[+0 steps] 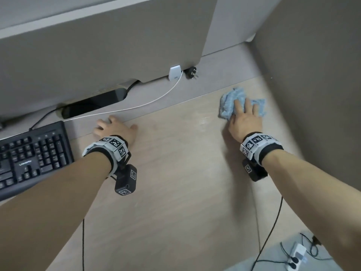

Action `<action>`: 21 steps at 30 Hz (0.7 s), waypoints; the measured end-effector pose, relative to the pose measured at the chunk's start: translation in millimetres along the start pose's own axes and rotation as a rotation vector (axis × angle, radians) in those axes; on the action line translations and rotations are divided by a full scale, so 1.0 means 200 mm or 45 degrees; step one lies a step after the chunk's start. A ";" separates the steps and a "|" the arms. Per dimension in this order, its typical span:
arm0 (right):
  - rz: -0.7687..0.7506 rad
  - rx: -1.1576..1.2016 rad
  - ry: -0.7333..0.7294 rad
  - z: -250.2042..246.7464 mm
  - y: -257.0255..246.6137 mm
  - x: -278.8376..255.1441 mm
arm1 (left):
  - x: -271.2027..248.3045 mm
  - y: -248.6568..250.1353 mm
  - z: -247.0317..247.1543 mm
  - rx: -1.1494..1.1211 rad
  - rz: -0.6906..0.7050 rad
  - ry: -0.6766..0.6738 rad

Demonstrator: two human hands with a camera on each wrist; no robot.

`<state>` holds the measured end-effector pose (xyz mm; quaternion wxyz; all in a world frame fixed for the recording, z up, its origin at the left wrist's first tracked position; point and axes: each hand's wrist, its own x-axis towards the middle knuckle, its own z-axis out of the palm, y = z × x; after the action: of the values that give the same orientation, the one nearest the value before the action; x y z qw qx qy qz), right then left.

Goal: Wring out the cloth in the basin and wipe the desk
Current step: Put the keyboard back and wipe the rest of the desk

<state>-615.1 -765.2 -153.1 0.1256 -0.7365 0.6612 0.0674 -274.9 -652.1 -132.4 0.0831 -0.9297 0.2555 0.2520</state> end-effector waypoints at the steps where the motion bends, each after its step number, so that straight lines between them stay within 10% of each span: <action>1: 0.106 0.002 0.008 -0.01 0.07 0.01 | 0.00 0.01 0.00 -0.008 -0.011 -0.007; 12: 0.726 0.084 -0.028 -0.14 0.11 0.42 | 0.02 0.07 0.08 -0.031 -0.120 0.071; 21: 0.110 -0.071 -0.018 -0.23 0.04 0.48 | 0.00 0.11 0.14 -0.057 -0.182 0.118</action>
<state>-614.8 -871.2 -134.7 0.1066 -0.7100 0.6894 0.0965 -297.4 -662.5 -156.7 0.0681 -0.9579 0.1862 0.2077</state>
